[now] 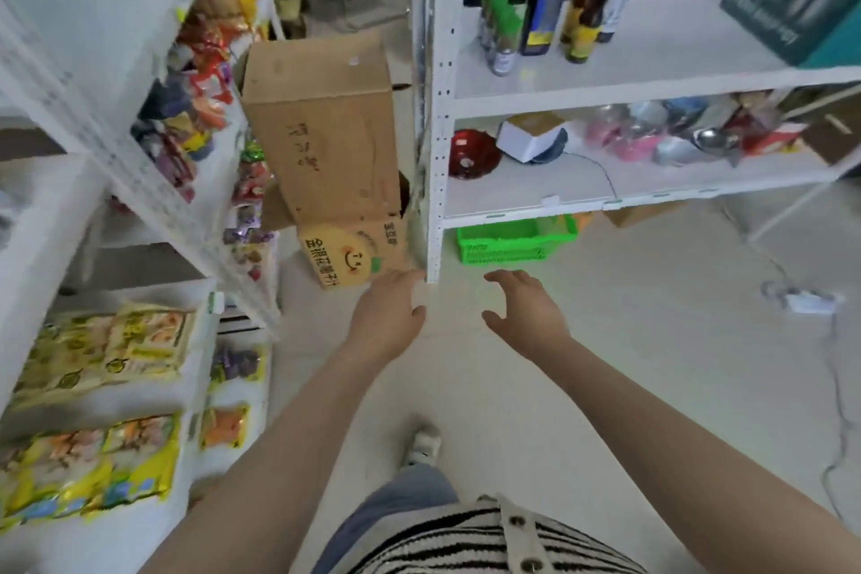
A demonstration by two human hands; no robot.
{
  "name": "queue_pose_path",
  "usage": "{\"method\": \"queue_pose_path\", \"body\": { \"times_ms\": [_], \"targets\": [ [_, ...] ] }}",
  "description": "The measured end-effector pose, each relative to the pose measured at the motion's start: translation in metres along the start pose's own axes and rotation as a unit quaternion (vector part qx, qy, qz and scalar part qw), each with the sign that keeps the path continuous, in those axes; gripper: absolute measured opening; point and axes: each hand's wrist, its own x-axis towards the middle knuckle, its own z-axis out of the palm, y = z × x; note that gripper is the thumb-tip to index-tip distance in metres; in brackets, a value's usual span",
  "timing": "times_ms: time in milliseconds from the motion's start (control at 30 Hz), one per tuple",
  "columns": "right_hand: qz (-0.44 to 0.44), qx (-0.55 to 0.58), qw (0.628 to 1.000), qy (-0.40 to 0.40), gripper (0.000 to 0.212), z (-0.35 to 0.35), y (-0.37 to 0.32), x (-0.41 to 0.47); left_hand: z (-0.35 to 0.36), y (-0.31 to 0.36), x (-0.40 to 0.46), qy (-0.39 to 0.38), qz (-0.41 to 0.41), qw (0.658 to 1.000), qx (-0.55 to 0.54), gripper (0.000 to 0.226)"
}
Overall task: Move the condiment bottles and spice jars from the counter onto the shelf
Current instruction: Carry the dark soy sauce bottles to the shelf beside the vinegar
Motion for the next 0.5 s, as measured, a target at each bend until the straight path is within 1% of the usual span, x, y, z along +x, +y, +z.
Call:
{"method": "queue_pose_path", "body": {
  "times_ms": [100, 200, 267, 500],
  "targets": [
    [0.074, 0.002, 0.997, 0.005, 0.056, -0.013, 0.030, 0.015, 0.016, 0.022, 0.049, -0.051, 0.049, 0.997, 0.012, 0.053],
    [0.131, 0.001, 0.991, 0.023, 0.057, -0.026, 0.054, 0.028, 0.025, 0.043, 0.095, -0.082, 0.106, 0.990, 0.039, 0.054],
    [0.160, 0.005, 0.986, 0.038, 0.057, -0.034, 0.069, 0.035, 0.030, 0.060, 0.124, -0.091, 0.140, 0.985, 0.052, 0.055],
    [0.229, 0.045, 0.970, 0.069, 0.058, -0.059, 0.130, 0.053, 0.064, 0.129, 0.192, -0.147, 0.209, 0.966, 0.050, 0.054]
  ]
}}
